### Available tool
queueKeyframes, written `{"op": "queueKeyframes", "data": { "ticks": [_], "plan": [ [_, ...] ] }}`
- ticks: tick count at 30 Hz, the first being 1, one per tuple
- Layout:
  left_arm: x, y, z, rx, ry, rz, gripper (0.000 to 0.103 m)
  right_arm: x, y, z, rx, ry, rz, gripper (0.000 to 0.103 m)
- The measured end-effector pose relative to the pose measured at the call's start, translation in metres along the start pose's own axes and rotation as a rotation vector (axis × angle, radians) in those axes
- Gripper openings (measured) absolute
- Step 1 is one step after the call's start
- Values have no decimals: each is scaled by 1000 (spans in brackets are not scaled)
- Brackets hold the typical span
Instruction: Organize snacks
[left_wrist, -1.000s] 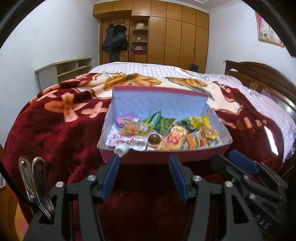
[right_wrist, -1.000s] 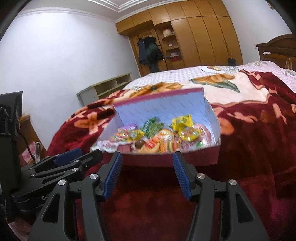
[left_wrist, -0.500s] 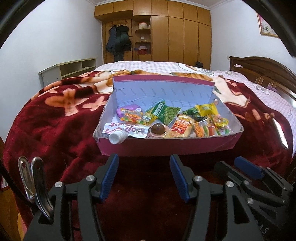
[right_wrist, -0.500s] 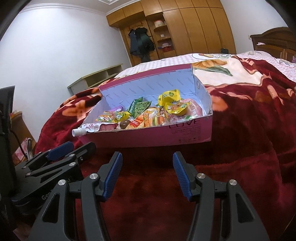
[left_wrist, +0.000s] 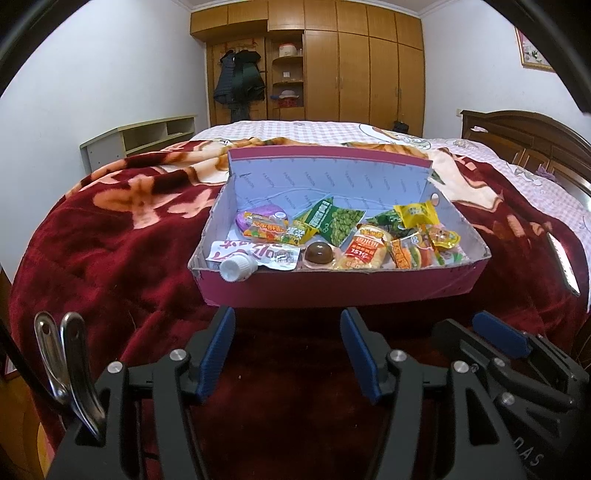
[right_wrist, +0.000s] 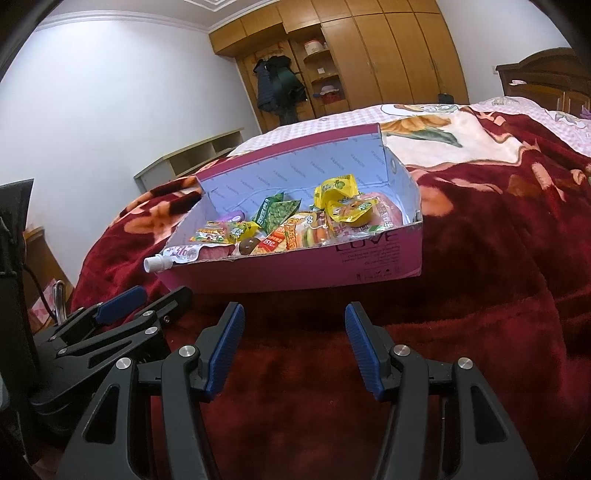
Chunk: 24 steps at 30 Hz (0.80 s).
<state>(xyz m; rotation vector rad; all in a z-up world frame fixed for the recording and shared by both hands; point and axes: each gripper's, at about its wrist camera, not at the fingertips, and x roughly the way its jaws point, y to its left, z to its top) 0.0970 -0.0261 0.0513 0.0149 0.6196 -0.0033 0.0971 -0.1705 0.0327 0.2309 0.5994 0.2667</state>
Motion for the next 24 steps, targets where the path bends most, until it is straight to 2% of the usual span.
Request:
{"op": "queueKeyframes", "data": {
  "ticks": [24],
  "plan": [
    [-3,2,-2,-8,-6,4,63,-1,0,0,1,0,0,58]
  ]
}}
